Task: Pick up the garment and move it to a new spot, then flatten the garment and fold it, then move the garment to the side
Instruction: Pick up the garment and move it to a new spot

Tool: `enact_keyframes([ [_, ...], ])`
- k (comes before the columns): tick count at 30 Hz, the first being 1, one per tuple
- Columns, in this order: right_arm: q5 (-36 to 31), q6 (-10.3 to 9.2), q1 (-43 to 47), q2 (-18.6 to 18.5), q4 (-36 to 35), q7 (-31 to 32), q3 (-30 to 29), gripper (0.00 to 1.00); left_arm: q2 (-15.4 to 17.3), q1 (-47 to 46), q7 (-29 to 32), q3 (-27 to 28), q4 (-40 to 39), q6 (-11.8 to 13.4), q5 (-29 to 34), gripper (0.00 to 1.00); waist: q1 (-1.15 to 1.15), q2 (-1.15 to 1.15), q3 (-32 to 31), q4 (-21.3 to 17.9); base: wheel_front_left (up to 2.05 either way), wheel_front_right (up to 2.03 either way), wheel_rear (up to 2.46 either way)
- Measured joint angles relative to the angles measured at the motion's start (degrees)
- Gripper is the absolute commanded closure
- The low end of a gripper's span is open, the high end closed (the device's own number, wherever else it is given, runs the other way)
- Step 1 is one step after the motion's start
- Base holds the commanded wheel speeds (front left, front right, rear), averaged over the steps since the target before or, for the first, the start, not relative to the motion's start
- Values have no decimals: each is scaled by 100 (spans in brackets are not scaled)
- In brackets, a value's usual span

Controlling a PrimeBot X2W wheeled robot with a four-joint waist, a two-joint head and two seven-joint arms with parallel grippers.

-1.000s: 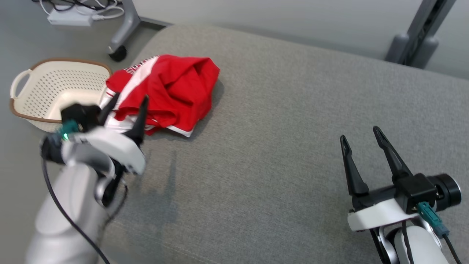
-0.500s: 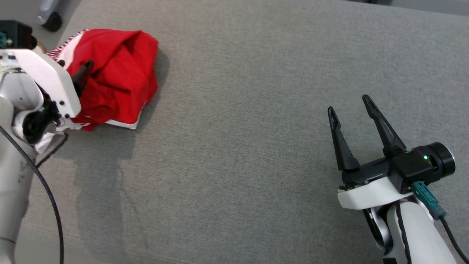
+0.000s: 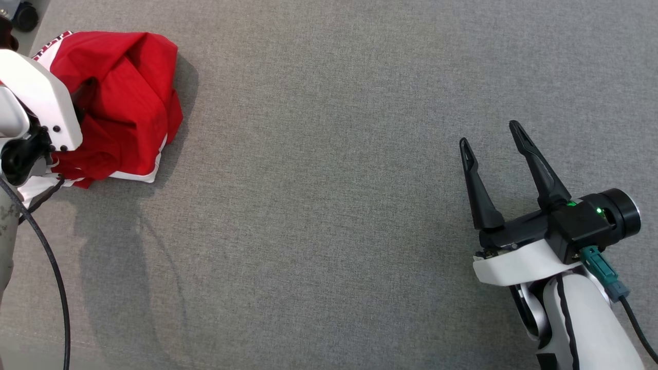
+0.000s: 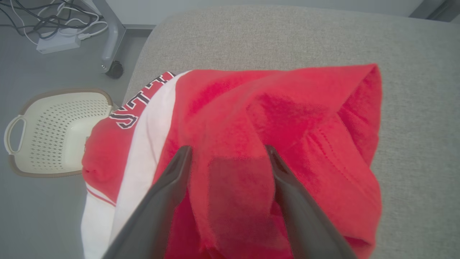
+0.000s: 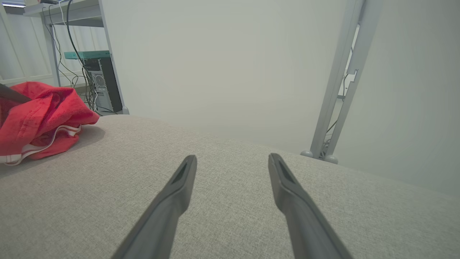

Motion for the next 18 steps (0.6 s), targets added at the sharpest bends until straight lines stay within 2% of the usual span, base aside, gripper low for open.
enact_keyframes([
  [2, 0, 0, 1, 1, 1, 0, -11, 0, -24, -25, 3, -49, 59, 0, -14, 0, 0, 0, -3, 4, 0, 0, 0],
  [4, -1, 0, 1, 0, 8, 0, -23, 0, -45, -36, 4, -109, 110, 0, -65, 93, 0, 0, -7, 15, 0, 0, 0],
  [5, -1, 0, 1, 0, 15, 0, -29, 0, -51, -46, 1, -127, 123, 0, -79, 100, 0, 0, -9, 21, 0, 0, 0],
  [15, -1, 0, -28, 2, 96, 0, -2, 0, -76, -135, -240, -268, 249, 0, -261, 100, 0, 0, -138, 83, 0, 0, 0],
  [18, 3, 0, -2, 2, 131, 0, -1, 0, -88, -154, -485, -269, 268, 0, -268, 100, 0, 0, -237, 95, 0, 0, 0],
])
